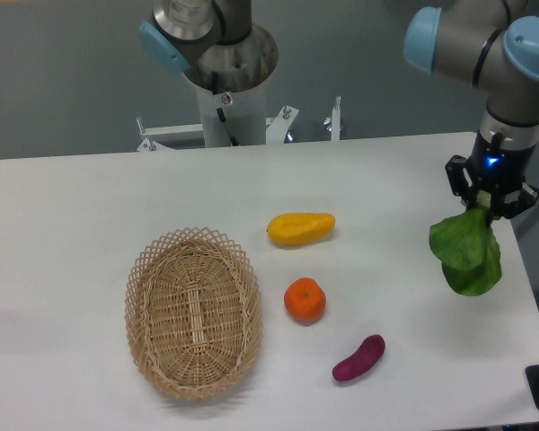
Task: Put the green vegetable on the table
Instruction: 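Lower the held green bok choy toward the table beside the sweet potato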
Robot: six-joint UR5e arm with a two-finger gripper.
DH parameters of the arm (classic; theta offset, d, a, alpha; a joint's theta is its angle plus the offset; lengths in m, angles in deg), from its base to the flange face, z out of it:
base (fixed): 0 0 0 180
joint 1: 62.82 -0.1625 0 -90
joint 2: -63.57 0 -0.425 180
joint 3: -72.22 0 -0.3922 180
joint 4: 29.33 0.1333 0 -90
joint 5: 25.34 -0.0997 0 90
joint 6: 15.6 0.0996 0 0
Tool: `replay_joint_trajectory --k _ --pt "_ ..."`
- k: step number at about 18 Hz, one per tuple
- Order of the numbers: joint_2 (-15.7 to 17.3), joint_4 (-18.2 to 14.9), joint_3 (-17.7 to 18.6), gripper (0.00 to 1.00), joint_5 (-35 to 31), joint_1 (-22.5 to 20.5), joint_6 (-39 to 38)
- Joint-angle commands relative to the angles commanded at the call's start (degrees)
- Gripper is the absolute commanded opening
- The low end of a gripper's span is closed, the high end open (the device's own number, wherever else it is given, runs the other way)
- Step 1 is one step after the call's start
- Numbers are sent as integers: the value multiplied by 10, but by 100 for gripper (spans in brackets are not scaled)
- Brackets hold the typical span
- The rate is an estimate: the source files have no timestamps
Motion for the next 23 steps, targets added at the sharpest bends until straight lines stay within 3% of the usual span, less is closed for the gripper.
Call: replay_joint_trajectory --k 5,11,14,18,23 --pt "-3 108 71 37 0 -10 31" --pt "-39 163 98 37 0 -2 6" --pt "-49 178 105 37 1 6 -38" --pt "-78 224 102 37 1 35 -100" --pt "-84 230 103 40 1 44 -119"
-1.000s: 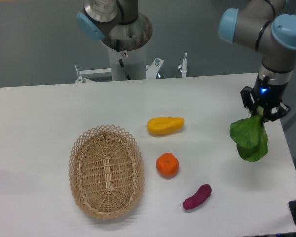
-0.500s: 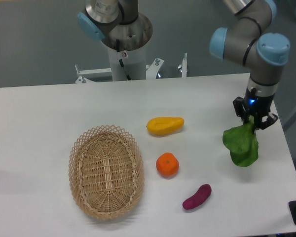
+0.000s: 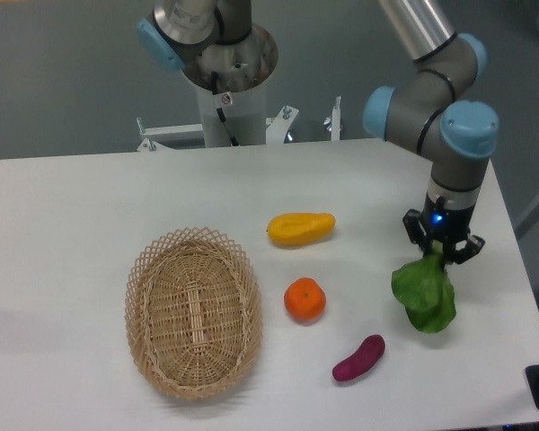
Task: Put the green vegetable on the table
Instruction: 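Lower the held green bok choy toward the table beside the sweet potato, then open the gripper to release the bok choy onto the table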
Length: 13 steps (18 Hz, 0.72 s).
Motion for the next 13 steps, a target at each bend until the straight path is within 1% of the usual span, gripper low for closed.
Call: replay_joint_trajectory --k 2,3,4,6,7,10,11,13 --pt "-1 0 1 41 0 1 3" --pt "-1 0 1 44 0 1 4" --pt "-1 0 -1 55 0 1 5" --pt "-1 0 -7 98 -1 0 7" --pt "1 0 -9 100 -1 0 6" --pt "5 -2 -25 100 -1 0 5" --pt "7 -4 -33 100 -2 0 3" --pt "11 -10 -64 100 -4 1 -1"
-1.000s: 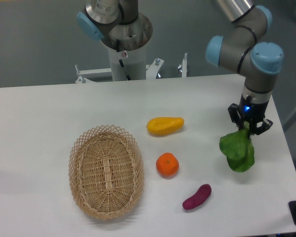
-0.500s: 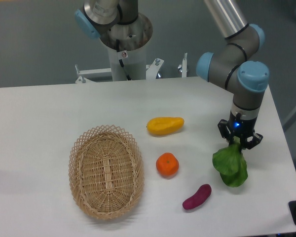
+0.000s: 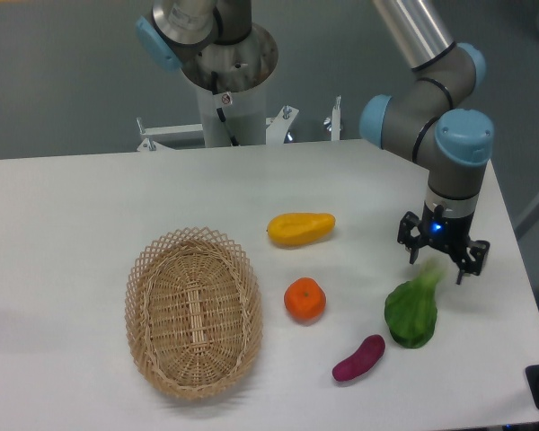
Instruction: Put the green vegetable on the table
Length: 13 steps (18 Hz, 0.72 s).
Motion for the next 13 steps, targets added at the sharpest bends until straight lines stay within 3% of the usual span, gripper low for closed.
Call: replay_joint_trajectory --k 3,6,9,13 --pt "4 -38 -38 100 -14 7 1" --pt "11 -113 -74 100 -25 8 9" --pt "14 -168 -109 100 -25 4 15" --pt "31 -208 -114 100 -25 -14 76"
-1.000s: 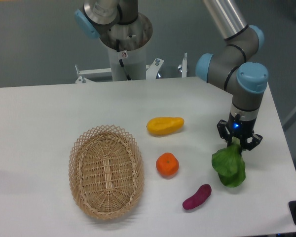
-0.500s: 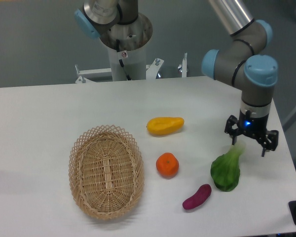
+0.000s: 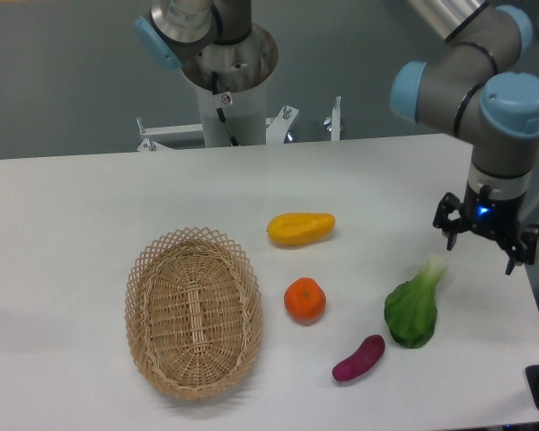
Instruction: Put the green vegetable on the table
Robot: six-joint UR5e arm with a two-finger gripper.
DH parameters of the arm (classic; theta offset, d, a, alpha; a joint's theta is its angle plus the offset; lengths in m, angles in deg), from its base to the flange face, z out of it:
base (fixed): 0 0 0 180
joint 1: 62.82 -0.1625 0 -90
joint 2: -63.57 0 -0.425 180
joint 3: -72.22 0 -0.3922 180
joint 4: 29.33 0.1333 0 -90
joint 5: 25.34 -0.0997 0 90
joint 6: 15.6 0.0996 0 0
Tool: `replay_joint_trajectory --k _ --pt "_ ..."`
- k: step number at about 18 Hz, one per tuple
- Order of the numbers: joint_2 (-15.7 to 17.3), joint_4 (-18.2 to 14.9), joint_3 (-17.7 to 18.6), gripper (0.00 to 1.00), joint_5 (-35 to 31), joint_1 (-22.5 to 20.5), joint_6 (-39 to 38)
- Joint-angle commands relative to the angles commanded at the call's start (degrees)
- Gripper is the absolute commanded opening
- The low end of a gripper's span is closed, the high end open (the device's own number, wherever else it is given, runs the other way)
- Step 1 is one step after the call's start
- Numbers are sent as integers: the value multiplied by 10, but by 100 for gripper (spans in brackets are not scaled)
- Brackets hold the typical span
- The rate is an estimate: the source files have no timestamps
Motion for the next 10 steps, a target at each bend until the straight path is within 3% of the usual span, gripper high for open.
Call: replay_joint_trajectory --k 10 --pt "19 -13 3 100 3 -25 33"
